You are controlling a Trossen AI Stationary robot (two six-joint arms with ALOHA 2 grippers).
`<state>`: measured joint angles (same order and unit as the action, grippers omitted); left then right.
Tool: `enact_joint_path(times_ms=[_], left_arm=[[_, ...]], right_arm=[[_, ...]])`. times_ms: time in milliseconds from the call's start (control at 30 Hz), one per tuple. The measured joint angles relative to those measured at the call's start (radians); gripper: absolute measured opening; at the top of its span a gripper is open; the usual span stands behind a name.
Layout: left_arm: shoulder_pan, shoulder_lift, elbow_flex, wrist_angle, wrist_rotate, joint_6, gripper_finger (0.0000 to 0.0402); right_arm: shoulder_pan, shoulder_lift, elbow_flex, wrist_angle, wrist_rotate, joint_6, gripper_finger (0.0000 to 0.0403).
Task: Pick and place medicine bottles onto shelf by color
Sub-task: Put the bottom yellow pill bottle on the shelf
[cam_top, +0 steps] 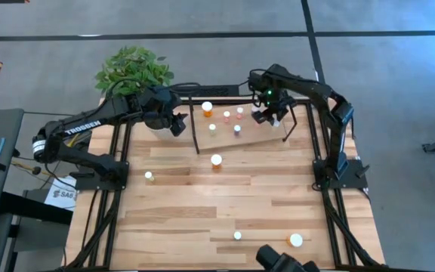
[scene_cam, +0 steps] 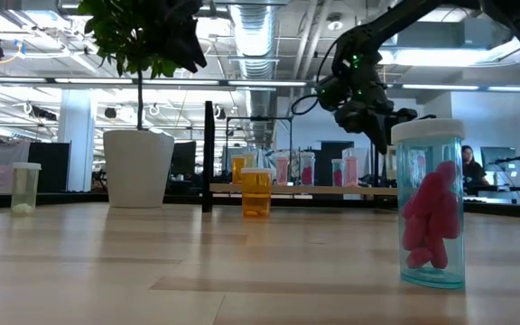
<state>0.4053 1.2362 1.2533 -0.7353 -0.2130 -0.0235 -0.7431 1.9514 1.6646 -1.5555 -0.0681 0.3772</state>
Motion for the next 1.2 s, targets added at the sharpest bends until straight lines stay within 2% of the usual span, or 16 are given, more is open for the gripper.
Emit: enact_joint_path(times_ms=[267,600,967,1200], left_arm=[[0.027,0.000,0.000,0.000,-0.001,0.021,0.0224],[0.034,0.000,0.000,0.000,0.012,0.016,0.0224],[0.034,-0.001,0.000,0.000,0.034,-0.018,0.0224],[0.034,-0.001,0.000,0.000,0.034,-0.031,0.0224]], right_arm=[[0.011,0.000,-0.001,0.049,-0.001,0.037,0.0160],[0.062,0.003,-0.003,0.197,0.021,0.009,0.0158],[0.070,0.002,-0.003,0.156,0.050,-0.074,0.0155],[0.092,0.002,-0.003,0.055,0.069,-0.156,0.0156]])
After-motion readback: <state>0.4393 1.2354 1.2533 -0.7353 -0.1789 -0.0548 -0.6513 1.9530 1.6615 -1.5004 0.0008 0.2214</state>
